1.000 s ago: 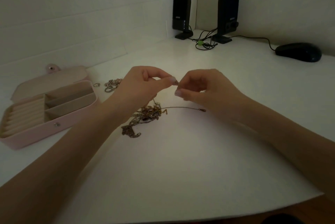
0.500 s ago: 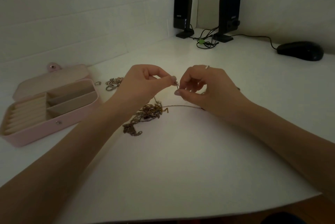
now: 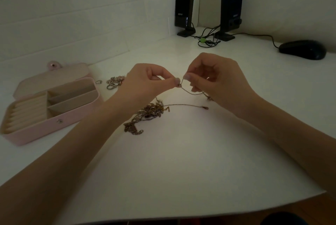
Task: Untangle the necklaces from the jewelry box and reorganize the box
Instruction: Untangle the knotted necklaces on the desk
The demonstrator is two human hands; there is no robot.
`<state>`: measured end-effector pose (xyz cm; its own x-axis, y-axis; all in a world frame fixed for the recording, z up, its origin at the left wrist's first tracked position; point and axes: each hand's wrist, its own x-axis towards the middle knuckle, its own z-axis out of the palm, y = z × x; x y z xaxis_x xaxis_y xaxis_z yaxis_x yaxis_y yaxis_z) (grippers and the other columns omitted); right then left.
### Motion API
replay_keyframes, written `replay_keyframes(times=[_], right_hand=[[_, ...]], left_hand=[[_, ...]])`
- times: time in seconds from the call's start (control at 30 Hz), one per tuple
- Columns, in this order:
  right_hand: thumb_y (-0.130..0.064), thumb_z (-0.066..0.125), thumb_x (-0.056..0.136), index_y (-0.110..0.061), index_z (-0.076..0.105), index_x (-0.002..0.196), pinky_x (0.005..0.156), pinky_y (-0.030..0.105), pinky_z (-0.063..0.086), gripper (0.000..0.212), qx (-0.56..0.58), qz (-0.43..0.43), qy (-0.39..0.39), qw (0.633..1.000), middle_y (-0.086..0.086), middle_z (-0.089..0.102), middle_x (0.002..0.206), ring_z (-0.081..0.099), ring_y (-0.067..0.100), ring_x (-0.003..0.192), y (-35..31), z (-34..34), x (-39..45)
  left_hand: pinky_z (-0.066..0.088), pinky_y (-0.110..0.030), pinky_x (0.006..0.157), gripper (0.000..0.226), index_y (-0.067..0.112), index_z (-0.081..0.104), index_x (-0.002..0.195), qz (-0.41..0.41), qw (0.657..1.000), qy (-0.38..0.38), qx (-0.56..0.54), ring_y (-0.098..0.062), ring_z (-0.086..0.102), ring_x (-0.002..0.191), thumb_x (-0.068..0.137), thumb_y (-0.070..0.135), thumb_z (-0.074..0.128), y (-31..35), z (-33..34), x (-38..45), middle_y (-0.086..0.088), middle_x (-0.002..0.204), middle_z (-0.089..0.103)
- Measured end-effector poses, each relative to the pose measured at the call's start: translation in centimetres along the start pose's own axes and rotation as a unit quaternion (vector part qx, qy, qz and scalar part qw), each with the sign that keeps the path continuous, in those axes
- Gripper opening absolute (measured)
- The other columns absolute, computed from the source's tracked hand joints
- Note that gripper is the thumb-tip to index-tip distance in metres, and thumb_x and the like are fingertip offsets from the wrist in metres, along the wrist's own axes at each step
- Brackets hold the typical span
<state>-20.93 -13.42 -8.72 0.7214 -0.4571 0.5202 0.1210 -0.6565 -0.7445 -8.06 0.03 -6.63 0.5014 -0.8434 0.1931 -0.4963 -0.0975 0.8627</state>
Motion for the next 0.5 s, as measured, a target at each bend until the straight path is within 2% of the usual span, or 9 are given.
replay_keyframes(times=[0.13,0.23,0.33,0.5], right_hand=[[-0.023,0.07,0.086,-0.013,0.064,0.084,0.053,0.025,0.055,0.012,-0.038,0.025,0.017,0.999,0.001,0.062,0.063,0.064,0.012,0.052,0.13,-0.26,0.08],[-0.027,0.07,0.085,-0.016,0.063,0.082,0.046,0.018,0.045,0.013,-0.064,0.028,0.03,0.997,-0.002,0.059,0.059,0.056,0.008,0.046,0.32,-0.4,0.15],[-0.026,0.071,0.085,-0.016,0.063,0.08,0.048,0.011,0.034,0.013,-0.078,0.011,0.028,0.997,-0.004,0.049,0.054,0.043,0.007,0.047,0.37,-0.32,0.1],[-0.026,0.071,0.084,-0.017,0.062,0.078,0.051,0.013,0.03,0.014,-0.085,-0.002,0.033,0.996,-0.006,0.035,0.051,0.034,0.009,0.049,0.43,-0.38,0.14]], left_hand=[[0.019,-0.015,0.039,0.016,0.023,0.073,0.066,0.003,1.0,-0.004,-0.007,-0.014,0.019,0.04,0.081,0.028,0.071,-0.04,-0.19,0.1,-0.001,0.041,0.031],[0.02,-0.015,0.039,0.015,0.023,0.073,0.067,0.005,1.0,-0.012,-0.011,-0.015,0.018,0.041,0.081,0.028,0.071,-0.01,-0.32,0.09,-0.001,0.041,0.031],[0.021,-0.015,0.039,0.013,0.022,0.074,0.07,0.009,1.0,-0.023,-0.012,-0.015,0.017,0.041,0.081,0.029,0.071,0.04,-0.3,0.03,0.0,0.041,0.03],[0.02,-0.017,0.04,0.014,0.026,0.074,0.068,-0.001,1.0,-0.027,0.003,-0.014,0.018,0.041,0.081,0.031,0.071,0.17,-0.2,-0.01,0.0,0.04,0.031]])
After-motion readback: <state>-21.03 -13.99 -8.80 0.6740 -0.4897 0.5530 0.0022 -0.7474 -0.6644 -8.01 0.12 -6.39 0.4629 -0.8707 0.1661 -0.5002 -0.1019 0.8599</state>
